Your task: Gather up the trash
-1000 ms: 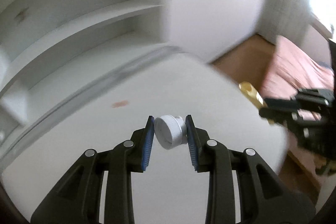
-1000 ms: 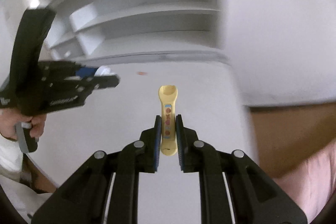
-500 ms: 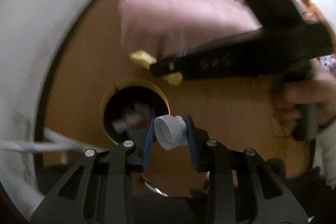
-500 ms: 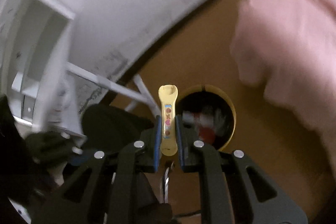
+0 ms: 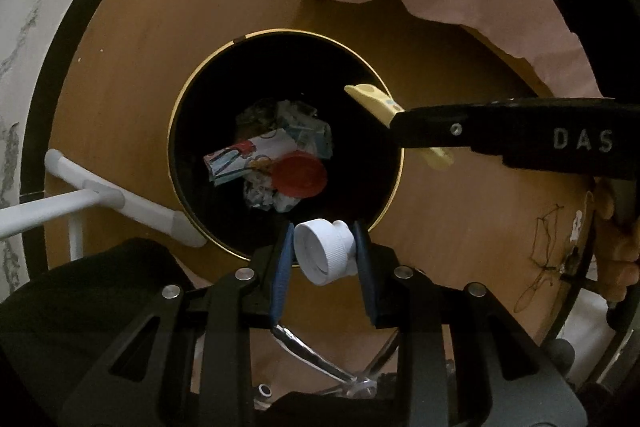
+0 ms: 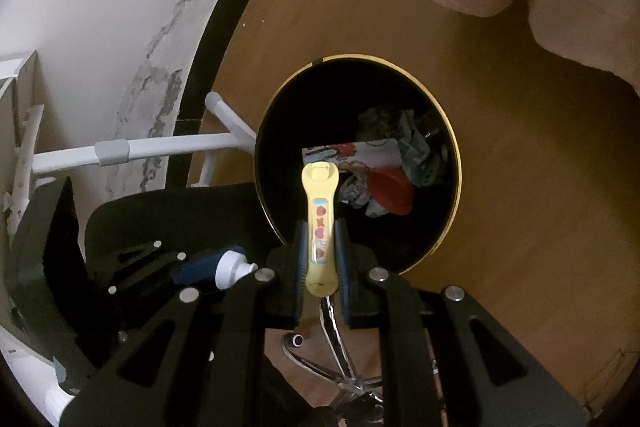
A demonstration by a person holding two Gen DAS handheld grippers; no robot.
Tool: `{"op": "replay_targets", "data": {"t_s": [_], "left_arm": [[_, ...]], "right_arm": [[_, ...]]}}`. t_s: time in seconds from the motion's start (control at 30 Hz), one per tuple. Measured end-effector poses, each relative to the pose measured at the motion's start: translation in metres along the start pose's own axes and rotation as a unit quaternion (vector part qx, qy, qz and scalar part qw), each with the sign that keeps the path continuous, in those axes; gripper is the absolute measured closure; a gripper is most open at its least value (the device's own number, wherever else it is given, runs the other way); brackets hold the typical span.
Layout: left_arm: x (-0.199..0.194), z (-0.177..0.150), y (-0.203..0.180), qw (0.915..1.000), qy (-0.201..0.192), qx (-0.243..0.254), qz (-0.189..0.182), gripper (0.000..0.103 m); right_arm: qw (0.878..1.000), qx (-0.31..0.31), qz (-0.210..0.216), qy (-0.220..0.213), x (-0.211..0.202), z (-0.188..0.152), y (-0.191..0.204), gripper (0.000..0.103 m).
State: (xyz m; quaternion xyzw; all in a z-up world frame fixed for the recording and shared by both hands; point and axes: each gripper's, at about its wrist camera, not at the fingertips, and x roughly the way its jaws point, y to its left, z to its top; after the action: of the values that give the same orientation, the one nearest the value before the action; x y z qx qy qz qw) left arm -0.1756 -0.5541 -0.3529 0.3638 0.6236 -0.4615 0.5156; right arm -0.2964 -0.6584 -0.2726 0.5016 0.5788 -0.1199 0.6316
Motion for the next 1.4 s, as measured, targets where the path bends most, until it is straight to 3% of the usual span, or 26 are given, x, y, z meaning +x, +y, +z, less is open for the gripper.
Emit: {"op": "replay_targets", "data": {"t_s": [0.4,0.43,0.47,0.5,0.53,0.57,0.6,0.63,0.73,0.83,0.93,1.0,1.07,1.17,1.23,1.27,1.33,1.4], "left_arm": [[0.008,0.000,-0.011,1.0000,0.001,0.003,-0.009,0.074],[0.007,0.001,-0.013,1.0000,-0.002,0.004,-0.006,0.071],[0.006,0.001,-0.015,0.9999,-0.006,0.010,-0.002,0.054],[0.004,0.001,-0.018,0.9998,-0.011,0.015,0.003,0.039],[0.000,0.001,-0.022,0.9995,-0.021,0.018,0.014,0.015],[-0.005,0.002,-0.025,0.9991,-0.032,0.019,0.021,0.012],[-0.012,0.002,-0.031,0.9985,-0.044,0.021,0.023,0.012],[-0.019,0.002,-0.037,0.9984,-0.049,0.022,0.015,0.012],[-0.050,0.002,-0.059,0.9962,-0.084,0.021,0.012,0.012],[-0.095,0.000,-0.086,0.9923,-0.118,0.038,0.000,0.012],[-0.154,-0.014,-0.112,0.9787,-0.194,0.068,-0.008,0.012],[-0.208,-0.035,-0.129,0.9621,-0.256,0.095,-0.008,0.012],[-0.258,-0.059,-0.133,0.9410,-0.322,0.106,-0.002,0.011],[-0.328,-0.097,-0.108,0.9068,-0.412,0.081,0.032,0.008],[-0.361,-0.122,-0.076,0.8889,-0.451,0.037,0.070,0.007],[-0.380,-0.140,-0.048,0.8766,-0.469,-0.006,0.106,0.007],[-0.398,-0.162,-0.010,0.8606,-0.483,-0.067,0.148,0.007],[-0.413,-0.203,0.042,0.8368,-0.494,-0.151,0.182,0.007]], "right_arm": [[1.000,0.003,0.008,-0.002,0.004,-0.001,0.002,0.089],[1.000,0.004,0.012,-0.004,0.003,-0.001,0.002,0.089],[1.000,0.008,0.016,-0.008,0.000,-0.001,0.001,0.087],[1.000,0.012,0.015,-0.011,-0.002,0.000,0.000,0.084],[1.000,0.020,0.013,-0.016,-0.006,0.000,-0.001,0.061],[0.999,0.031,0.003,-0.027,-0.014,0.001,-0.003,0.023],[0.998,0.034,-0.005,-0.046,-0.025,0.000,-0.004,0.013],[0.998,0.033,-0.013,-0.057,-0.034,-0.001,-0.005,0.013],[0.988,0.036,-0.094,-0.118,-0.081,-0.008,-0.005,0.013],[0.958,0.047,-0.206,-0.191,-0.139,-0.023,0.005,0.012],[0.896,0.069,-0.347,-0.267,-0.203,-0.040,0.033,0.007],[0.869,0.072,-0.369,-0.321,-0.233,-0.055,0.056,0.007],[0.854,0.050,-0.337,-0.393,-0.263,-0.076,0.095,0.007],[0.839,-0.013,-0.310,-0.446,-0.280,-0.099,0.168,0.007],[0.832,-0.062,-0.301,-0.461,-0.278,-0.106,0.215,0.007],[0.829,-0.093,-0.289,-0.469,-0.273,-0.111,0.248,0.007],[0.825,-0.135,-0.271,-0.478,-0.264,-0.116,0.291,0.007],[0.816,-0.192,-0.254,-0.482,-0.244,-0.123,0.345,0.007]]}}
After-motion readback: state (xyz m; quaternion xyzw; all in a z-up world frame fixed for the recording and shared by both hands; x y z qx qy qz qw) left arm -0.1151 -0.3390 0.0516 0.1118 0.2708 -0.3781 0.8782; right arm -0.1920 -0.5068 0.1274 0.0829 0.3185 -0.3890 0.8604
